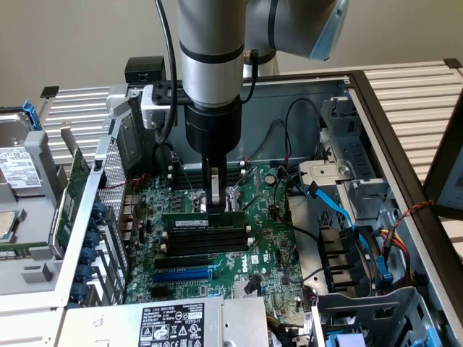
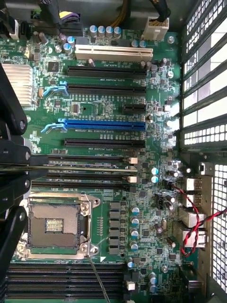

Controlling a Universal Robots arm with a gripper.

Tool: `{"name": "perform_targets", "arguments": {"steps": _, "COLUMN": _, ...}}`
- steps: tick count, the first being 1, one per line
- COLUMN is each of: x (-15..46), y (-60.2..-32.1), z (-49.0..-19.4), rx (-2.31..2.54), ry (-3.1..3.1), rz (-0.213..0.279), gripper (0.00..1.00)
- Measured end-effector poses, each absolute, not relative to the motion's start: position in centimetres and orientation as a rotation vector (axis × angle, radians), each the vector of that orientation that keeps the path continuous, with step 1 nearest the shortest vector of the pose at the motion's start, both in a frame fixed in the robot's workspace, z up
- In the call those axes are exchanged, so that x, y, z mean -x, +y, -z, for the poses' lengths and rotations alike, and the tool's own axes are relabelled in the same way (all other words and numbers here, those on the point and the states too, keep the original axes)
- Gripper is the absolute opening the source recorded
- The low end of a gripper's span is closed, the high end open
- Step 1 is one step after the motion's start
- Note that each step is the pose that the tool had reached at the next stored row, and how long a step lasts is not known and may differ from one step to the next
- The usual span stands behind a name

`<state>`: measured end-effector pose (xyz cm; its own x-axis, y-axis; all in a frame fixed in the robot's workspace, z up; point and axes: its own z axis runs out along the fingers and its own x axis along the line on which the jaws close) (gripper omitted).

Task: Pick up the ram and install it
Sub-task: 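Insert the ram into the slot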

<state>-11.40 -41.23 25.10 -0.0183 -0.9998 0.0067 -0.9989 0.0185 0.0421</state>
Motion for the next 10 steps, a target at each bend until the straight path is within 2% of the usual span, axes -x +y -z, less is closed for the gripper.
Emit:
{"name": "perform_targets", "arguments": {"steps": 6, "x": 11.39, "y": -41.23, "z": -25.09, "rx": -2.183, "ry": -2.224, "rz": 0.013, "gripper": 0.14}}
{"name": "perform_targets", "arguments": {"steps": 10, "x": 11.40, "y": -41.39, "z": -25.07, "rx": -2.183, "ry": -2.224, "rz": 0.012, "gripper": 0.14}}
